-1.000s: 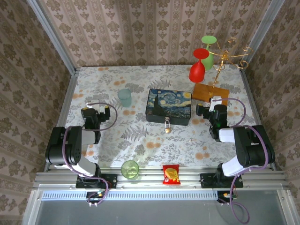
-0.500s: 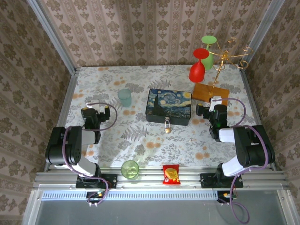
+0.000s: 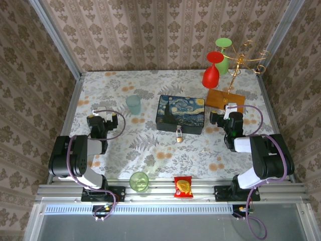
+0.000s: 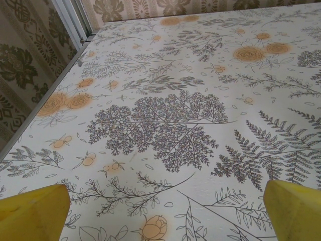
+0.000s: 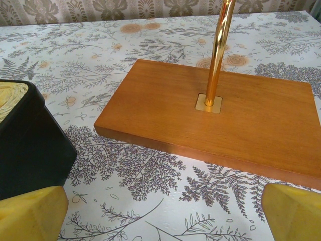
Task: Unlock the padlock with the key
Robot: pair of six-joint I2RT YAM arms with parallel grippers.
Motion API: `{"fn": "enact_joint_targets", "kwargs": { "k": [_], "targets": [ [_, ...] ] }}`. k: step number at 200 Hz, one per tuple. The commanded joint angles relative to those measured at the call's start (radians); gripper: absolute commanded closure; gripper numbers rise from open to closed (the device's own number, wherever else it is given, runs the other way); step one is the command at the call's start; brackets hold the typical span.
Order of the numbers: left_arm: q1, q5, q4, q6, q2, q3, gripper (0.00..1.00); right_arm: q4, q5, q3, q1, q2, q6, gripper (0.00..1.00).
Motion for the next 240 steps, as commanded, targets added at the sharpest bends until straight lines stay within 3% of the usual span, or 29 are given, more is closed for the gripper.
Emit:
{"fn": "enact_joint_targets", "kwargs": {
  "k": [1,36,63,78,114,132,151,178,206,240],
  "targets": [
    [0.006,0.001,0.027,0.011,0.013,0.023,0.0,0.032,0.029,0.012,0.004,0.008,-0.011,0.0],
    [0.0,-0.046,0.024,0.005,-0.029,0.009,0.0,-0.035,0.007,0.031,0.002,-0.035,-0.015,0.0],
    [-0.022,-0.138,-0.26,-0.012,-0.232,0.081,0.0,-0.231,0.049,0.073,0.002,-0.184,0.006,0.0],
    [-0.021,-0.137,-0.335,-0.048,-0.316,0.108,0.0,-0.328,0.059,0.089,-0.001,-0.255,0.053,0.0],
    [-0.033,-0.051,-0.45,-0.241,-0.425,0.127,0.0,-0.596,-0.04,0.166,-0.002,-0.392,0.195,0.0],
    [-0.033,0.053,-0.485,-0.36,-0.52,0.099,0.0,-0.714,-0.128,0.176,-0.003,-0.462,0.279,0.0],
    [-0.046,0.183,-0.633,-0.522,-0.668,0.134,0.0,-0.786,-0.217,0.148,-0.024,-0.537,0.382,0.0],
    [-0.175,0.229,-0.776,-0.572,-0.836,0.179,0.0,-0.919,-0.329,0.128,-0.025,-0.601,0.465,0.0],
    [-0.307,0.234,-0.825,-0.637,-0.902,0.173,0.0,-1.078,-0.436,0.121,-0.01,-0.599,0.489,0.05],
    [-0.474,0.193,-0.795,-0.716,-0.896,0.147,0.0,-1.191,-0.36,0.078,0.074,-0.593,0.464,0.14]
  ]
}}
